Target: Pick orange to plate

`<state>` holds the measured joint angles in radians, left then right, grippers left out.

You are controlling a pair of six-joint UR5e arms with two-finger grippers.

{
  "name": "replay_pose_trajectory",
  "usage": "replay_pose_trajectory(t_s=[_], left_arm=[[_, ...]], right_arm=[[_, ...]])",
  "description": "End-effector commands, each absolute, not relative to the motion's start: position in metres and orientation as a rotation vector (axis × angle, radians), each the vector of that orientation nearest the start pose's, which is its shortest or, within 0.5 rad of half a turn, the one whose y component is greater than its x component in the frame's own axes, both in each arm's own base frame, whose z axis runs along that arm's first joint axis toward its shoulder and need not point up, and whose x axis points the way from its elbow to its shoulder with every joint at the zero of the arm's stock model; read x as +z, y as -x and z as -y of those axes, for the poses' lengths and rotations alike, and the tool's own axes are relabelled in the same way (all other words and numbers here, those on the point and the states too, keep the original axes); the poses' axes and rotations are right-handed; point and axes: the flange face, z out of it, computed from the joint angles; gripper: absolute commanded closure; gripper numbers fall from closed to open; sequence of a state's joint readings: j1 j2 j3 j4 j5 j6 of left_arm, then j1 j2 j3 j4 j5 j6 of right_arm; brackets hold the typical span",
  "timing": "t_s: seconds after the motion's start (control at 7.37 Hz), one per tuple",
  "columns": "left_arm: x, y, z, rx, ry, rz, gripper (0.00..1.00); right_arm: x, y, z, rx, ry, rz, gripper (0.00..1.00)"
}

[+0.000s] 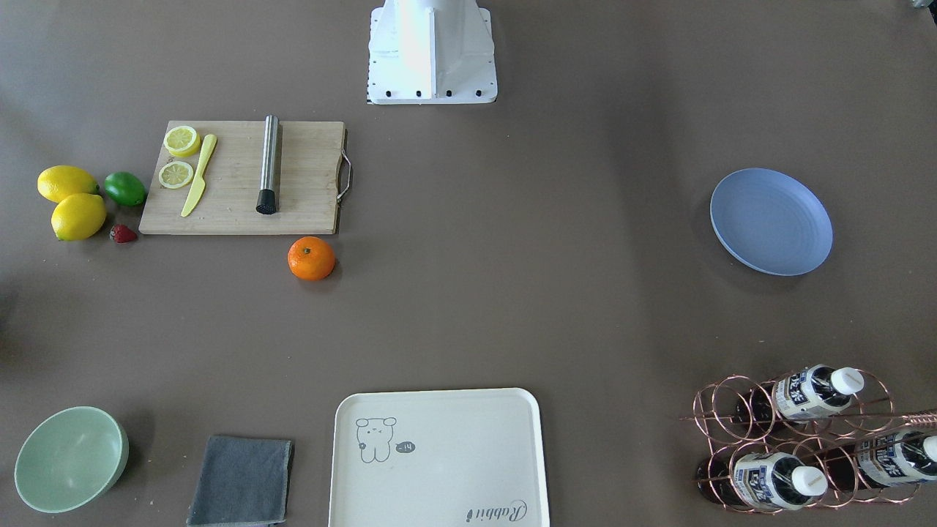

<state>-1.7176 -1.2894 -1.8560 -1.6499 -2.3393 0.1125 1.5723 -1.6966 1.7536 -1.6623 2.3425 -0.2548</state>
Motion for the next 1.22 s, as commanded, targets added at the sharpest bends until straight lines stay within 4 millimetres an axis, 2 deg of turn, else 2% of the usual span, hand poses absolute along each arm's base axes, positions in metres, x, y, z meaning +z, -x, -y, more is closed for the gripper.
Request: replay_pose_trajectory(t_s=[0.0, 0.41, 1.09], left_arm=[[0.6318, 0.115, 0.3662, 0.007, -0.173, -0.752, 0.02], [0.6285, 0.1144, 0.3669, 0.012, -0.18, -0.753, 0.03], [0.63, 0.1063, 0.3669, 0.022, -0.167, -0.805, 0.03]], right_arm=[[0.6367, -0.0644, 0.4353, -0.23, -0.067, 0.773, 0.0], [0.6311, -0.0642, 0.4359, -0.237, -0.08, 0.774, 0.0], [0.6325, -0.0627, 0.4366, -0.233, -0.074, 0.776, 0.0]])
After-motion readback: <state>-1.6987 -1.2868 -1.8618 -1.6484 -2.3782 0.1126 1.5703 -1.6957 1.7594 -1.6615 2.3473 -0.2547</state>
